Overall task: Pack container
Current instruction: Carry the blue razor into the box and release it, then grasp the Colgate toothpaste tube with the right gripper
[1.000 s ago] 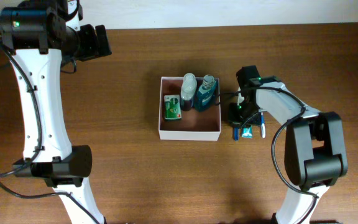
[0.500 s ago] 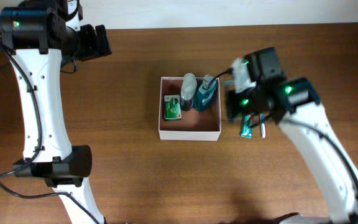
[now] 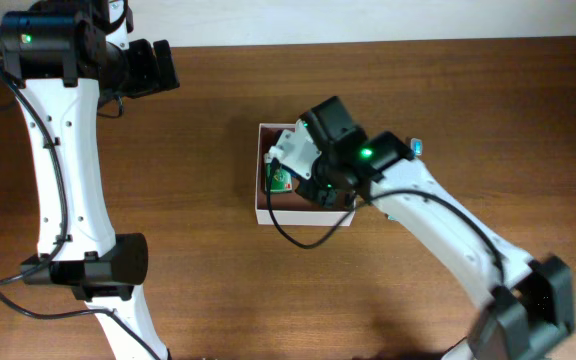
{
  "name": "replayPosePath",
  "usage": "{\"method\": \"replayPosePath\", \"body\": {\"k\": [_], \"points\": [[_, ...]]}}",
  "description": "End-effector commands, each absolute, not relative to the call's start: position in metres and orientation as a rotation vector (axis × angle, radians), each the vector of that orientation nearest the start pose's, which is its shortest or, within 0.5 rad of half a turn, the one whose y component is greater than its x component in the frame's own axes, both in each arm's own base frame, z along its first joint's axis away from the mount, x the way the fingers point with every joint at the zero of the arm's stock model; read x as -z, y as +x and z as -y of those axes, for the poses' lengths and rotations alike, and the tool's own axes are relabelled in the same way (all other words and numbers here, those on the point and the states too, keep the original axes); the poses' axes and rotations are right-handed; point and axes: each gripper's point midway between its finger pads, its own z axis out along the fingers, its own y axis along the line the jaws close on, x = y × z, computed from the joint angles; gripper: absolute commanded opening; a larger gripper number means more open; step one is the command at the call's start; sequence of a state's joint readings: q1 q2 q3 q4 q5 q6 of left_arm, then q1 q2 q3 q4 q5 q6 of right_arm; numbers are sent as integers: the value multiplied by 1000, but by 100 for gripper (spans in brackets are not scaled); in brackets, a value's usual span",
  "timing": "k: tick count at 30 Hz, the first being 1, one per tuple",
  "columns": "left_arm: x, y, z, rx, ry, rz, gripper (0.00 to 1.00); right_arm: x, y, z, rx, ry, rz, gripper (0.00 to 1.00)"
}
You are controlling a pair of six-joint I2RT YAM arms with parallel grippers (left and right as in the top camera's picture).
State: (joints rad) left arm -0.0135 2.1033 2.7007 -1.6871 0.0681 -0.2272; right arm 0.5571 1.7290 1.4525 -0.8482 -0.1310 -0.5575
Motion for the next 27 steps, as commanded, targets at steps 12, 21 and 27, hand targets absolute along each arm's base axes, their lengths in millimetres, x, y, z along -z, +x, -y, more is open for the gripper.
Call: {"method": "replayPosePath", "body": {"k": [12, 21, 27], "points": [[-326, 431, 17, 172, -242, -2614, 99, -229, 364, -179, -181, -783, -2492, 63], [-326, 431, 17, 172, -242, -2613, 99, -181, 374, -67, -191, 123, -2784, 60], [-326, 431, 17, 172, -242, -2614, 99, -95, 375, -27, -77, 401, -2913, 61]]}}
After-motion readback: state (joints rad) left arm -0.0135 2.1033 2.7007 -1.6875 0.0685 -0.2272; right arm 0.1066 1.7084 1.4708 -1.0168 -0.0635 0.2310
